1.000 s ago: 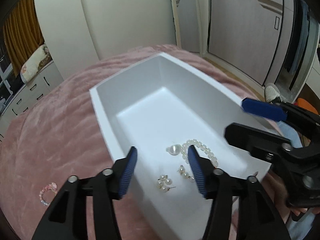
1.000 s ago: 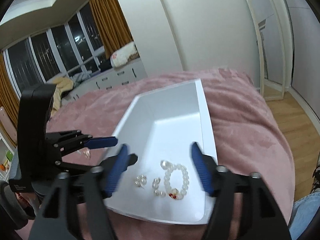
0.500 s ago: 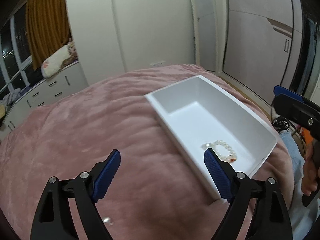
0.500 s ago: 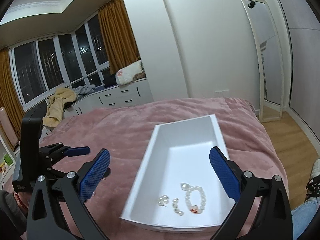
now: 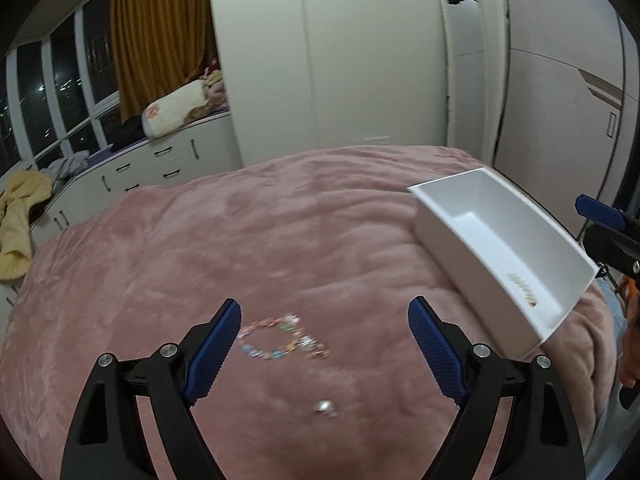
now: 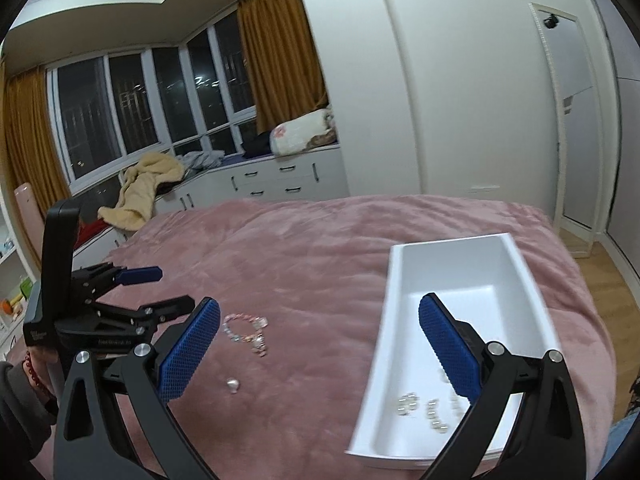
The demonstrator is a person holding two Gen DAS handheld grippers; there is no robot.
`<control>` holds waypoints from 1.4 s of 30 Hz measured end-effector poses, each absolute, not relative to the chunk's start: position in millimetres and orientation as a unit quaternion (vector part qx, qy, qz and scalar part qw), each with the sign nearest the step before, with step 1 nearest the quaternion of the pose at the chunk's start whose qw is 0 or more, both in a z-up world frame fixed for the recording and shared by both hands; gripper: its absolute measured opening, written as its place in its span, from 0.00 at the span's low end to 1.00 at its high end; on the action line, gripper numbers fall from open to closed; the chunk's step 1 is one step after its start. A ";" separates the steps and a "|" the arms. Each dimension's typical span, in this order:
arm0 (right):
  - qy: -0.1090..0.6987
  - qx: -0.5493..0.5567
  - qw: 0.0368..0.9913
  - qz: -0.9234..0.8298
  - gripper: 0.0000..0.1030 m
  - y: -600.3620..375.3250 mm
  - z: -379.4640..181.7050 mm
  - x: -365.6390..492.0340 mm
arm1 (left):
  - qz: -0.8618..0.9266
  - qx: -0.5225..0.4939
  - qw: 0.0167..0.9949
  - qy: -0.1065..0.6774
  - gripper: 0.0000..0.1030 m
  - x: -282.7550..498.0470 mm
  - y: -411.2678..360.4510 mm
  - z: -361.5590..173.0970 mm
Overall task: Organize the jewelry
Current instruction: 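Reach the left tool to the pastel bracelet while the right tool grasps the silver earring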
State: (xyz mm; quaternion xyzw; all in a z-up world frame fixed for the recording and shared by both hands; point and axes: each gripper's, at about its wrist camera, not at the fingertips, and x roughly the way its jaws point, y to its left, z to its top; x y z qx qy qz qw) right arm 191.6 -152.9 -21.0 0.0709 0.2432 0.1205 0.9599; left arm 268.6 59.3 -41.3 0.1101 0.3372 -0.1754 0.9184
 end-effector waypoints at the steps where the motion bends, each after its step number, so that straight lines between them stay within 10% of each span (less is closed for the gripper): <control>1: 0.246 0.070 0.958 0.127 0.96 -144.7 -24.8 194.2 | -0.171 0.108 0.919 0.339 0.85 270.9 67.6 -44.0; 29: 0.364 0.037 0.900 0.238 0.94 -32.8 -173.2 237.6 | -0.088 0.064 0.891 0.440 0.85 366.0 123.6 -164.9; 38: 0.391 0.059 0.877 0.274 0.65 0.2 -212.1 254.7 | -0.059 0.072 0.880 0.466 0.79 390.8 119.0 -191.0; 42: 0.416 0.058 0.868 0.264 0.43 6.6 -226.2 266.5 | -0.051 0.069 0.867 0.491 0.55 404.1 117.0 -204.3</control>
